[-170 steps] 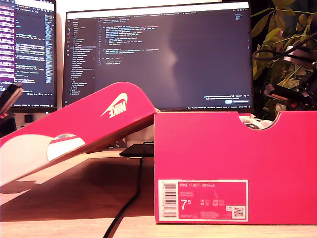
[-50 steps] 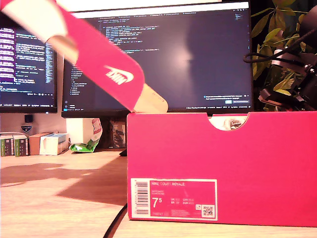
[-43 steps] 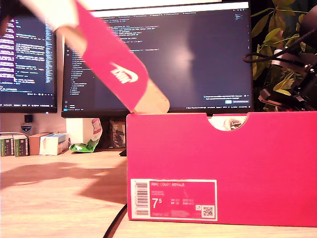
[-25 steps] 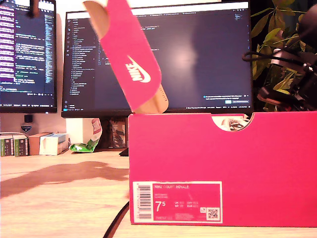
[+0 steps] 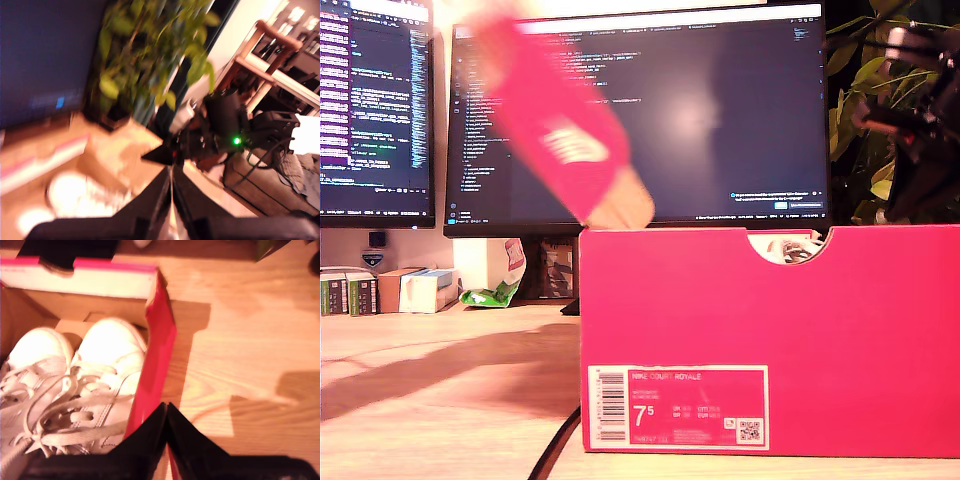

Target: Close the red shoebox by pushing the lid with your left arm and holding the box in place with your right arm

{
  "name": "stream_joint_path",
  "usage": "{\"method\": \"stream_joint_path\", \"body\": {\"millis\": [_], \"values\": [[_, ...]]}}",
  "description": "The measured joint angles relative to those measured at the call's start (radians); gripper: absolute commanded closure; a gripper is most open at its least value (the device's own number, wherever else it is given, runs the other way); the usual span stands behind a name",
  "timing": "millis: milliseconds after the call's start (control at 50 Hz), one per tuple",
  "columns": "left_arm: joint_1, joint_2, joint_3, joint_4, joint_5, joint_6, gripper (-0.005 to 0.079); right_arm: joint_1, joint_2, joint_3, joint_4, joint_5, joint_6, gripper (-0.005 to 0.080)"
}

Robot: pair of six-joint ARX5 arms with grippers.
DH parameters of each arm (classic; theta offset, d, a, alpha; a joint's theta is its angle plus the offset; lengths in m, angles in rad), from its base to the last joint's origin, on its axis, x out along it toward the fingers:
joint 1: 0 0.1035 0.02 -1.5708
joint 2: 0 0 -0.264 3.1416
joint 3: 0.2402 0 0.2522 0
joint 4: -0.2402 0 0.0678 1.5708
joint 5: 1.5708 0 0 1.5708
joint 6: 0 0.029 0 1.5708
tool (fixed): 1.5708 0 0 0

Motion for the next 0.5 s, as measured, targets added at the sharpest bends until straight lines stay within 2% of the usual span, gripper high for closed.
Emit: {"method": "stream_joint_path", "body": {"millis": [120, 200, 320, 380, 400, 500], "values": [[-0.043, 0.007, 0.0, 0.014, -0.048, 0.001, 0.0762, 0.0, 0.0, 0.029, -0.004, 0.0, -0.002, 0.0764], [-0.052, 0.008, 0.0, -0.037, -0.113, 0.004, 0.0762, 0.0, 0.0, 0.039, -0.008, 0.0, -0.008, 0.0764], [-0.026, 0.008, 0.0, -0.241, -0.296, 0.063, 0.0762, 0.0, 0.0, 0.04, -0.049, 0.001, -0.024, 0.0764], [0.009, 0.01, 0.0, -0.347, -0.387, 0.063, 0.0762, 0.0, 0.0, 0.04, -0.059, 0.001, -0.027, 0.0764], [0.023, 0.011, 0.0, -0.379, -0.414, 0.134, 0.0762, 0.0, 0.0, 0.04, -0.061, 0.001, -0.027, 0.0764], [0.099, 0.022, 0.0, -0.509, -0.502, 0.145, 0.0762, 0.0, 0.0, 0.04, -0.063, 0.001, -0.035, 0.0764]]}}
